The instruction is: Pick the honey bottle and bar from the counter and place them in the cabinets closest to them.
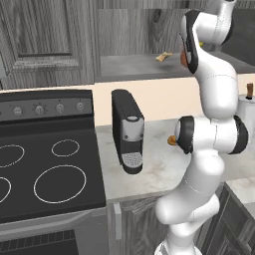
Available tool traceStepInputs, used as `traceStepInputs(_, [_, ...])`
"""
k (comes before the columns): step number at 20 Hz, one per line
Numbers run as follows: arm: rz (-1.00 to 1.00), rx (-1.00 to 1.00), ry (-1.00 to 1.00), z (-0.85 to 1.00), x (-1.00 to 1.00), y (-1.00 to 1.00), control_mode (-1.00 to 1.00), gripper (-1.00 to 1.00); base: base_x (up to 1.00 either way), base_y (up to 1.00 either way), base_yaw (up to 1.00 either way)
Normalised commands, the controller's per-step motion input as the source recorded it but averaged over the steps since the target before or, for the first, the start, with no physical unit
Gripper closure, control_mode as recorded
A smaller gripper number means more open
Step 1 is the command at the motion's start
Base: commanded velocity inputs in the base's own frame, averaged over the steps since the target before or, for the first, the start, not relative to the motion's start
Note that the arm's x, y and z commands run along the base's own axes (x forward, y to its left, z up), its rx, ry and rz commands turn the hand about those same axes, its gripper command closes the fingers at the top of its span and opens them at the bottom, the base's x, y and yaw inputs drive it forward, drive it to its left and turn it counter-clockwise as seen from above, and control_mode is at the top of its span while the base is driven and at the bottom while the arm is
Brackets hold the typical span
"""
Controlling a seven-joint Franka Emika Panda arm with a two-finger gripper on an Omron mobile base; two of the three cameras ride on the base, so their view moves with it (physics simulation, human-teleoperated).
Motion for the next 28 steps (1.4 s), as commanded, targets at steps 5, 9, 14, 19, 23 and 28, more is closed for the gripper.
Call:
traceStepInputs(5, [0.0,0.0,0.01,0.0,0.53,0.0,-1.0,1.0,0.0,0.0,0.0])
traceStepInputs(9, [0.0,0.0,0.0,-0.06,0.53,0.0,-1.0,1.0,0.0,0.0,0.0])
traceStepInputs(14, [0.01,0.0,0.0,-0.1,0.48,0.0,-1.0,-1.0,0.0,0.0,0.0])
traceStepInputs(19, [0.0,0.0,0.04,-0.02,0.15,0.0,-1.0,-1.0,0.0,0.0,0.0])
traceStepInputs(23, [0.0,0.0,0.02,0.06,0.03,0.0,-1.0,-1.0,0.0,0.0,0.0])
traceStepInputs(28, [0.02,0.0,0.0,0.01,-0.44,0.0,-1.0,-1.0,0.0,0.0,0.0])
